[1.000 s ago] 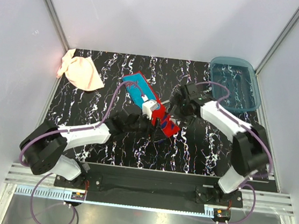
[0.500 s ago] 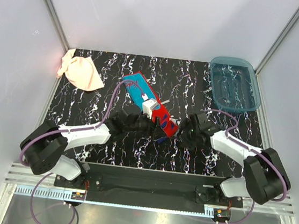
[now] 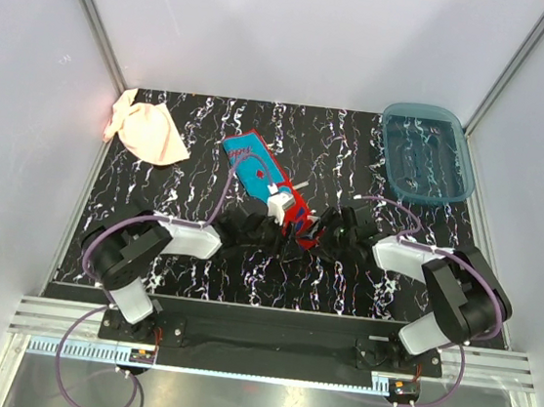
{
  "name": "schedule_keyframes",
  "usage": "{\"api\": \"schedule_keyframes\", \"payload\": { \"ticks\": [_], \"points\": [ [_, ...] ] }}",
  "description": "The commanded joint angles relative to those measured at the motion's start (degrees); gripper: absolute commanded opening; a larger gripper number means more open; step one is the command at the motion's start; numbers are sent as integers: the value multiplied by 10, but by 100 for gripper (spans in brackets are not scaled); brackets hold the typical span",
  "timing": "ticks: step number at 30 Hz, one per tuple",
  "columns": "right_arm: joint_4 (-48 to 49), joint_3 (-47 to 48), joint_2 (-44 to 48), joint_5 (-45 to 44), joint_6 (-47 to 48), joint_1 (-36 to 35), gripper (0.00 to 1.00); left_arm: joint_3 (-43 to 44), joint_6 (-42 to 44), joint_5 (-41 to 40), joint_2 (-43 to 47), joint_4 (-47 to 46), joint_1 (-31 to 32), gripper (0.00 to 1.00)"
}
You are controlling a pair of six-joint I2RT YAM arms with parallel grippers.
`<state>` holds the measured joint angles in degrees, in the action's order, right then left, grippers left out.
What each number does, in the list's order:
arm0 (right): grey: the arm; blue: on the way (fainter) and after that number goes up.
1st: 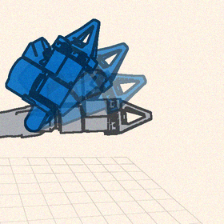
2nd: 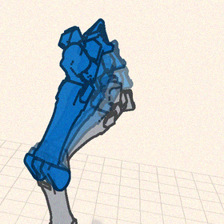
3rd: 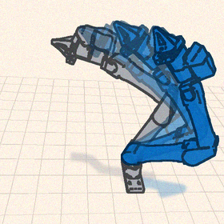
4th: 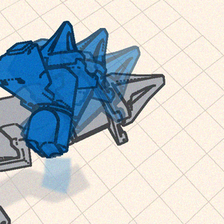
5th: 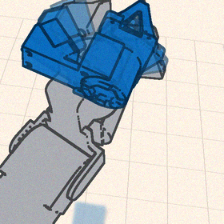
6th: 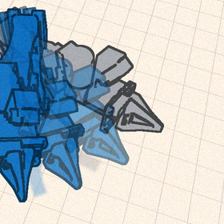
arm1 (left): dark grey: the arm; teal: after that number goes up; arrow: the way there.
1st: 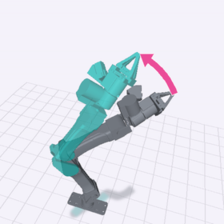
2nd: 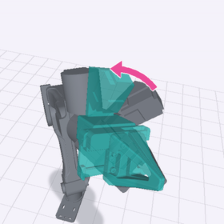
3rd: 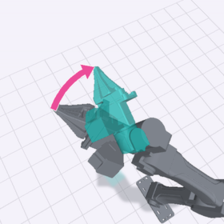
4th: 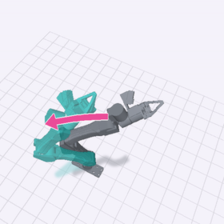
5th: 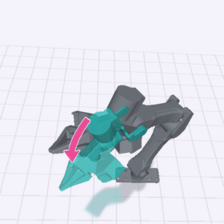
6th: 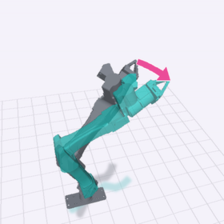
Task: Roll the towels
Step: Roll the towel
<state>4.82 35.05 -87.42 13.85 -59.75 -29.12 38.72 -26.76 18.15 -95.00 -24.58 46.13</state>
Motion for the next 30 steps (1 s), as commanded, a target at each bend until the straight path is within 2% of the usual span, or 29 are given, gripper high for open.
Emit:
{"api": "schedule_keyframes", "payload": {
  "ticks": [1, 4, 5, 9, 16, 23, 28, 30],
  "points": [
    [36, 4, -21, -4, -6, 2, 66, 11, 7, -10, -15, -69, -5, 64],
    [51, 5, -44, 0, -7, 2, 61, 16, 3, -1, -32, -77, -10, 64],
    [61, 5, -54, 2, -7, 2, 56, 18, 2, 5, -39, -79, -11, 64],
    [81, -4, -72, 6, -9, 2, 45, 18, -8, 23, -48, -94, -24, 63],
    [71, -17, -62, 12, -6, 2, 2, 30, -20, 50, -35, -82, -36, 63],
    [-123, 1, 33, -14, -6, 2, 0, 27, 8, 34, 35, -26, -34, 66],
    [-212, 34, 80, -20, -18, 2, 0, -14, -10, 44, 37, -79, -21, 66],
    [-262, 50, 82, -27, -13, 1, 1, -32, -10, 15, 54, -84, -4, 66]
  ]
}}
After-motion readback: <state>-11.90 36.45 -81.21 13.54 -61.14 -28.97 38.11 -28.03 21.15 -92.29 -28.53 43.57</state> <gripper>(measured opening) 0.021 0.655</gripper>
